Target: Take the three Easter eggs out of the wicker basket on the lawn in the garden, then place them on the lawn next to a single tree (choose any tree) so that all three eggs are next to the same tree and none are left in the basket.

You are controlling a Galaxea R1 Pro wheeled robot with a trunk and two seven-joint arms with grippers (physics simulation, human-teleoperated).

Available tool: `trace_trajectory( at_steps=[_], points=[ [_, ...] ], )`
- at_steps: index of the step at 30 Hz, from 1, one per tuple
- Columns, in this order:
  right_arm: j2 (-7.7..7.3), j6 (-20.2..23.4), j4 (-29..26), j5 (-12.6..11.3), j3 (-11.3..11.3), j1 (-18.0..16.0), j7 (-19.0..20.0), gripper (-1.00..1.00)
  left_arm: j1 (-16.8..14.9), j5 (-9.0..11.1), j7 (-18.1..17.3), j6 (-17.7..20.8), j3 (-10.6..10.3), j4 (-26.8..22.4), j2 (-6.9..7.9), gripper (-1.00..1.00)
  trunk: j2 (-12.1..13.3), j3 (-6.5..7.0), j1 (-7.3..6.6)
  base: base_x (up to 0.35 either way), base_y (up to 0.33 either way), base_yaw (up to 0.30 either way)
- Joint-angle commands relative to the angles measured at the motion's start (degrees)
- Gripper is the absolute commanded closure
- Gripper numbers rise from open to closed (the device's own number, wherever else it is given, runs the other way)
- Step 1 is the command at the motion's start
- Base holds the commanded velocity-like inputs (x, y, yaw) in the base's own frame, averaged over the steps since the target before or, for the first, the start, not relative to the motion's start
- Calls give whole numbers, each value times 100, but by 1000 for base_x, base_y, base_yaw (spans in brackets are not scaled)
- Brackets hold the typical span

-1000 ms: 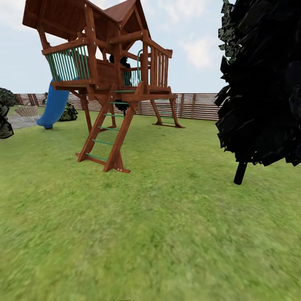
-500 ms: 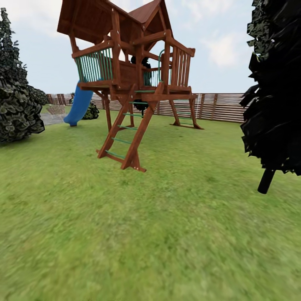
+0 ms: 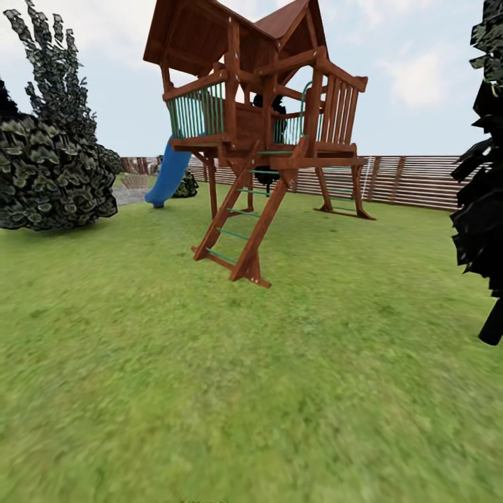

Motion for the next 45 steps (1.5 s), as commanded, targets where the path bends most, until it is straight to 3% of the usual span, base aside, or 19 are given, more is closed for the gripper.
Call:
trace_trajectory(
  at_steps=[1,45],
  points=[
    [2,-19,6,7,3,-3,1,-100,3,4,0,-7,1,-10,0,-100,-2,-4,0,0,0,289],
    [-13,-27,13,9,-6,-3,-8,-100,3,4,0,-7,1,-9,8,-100,-2,-4,0,0,0,289]
  ],
)
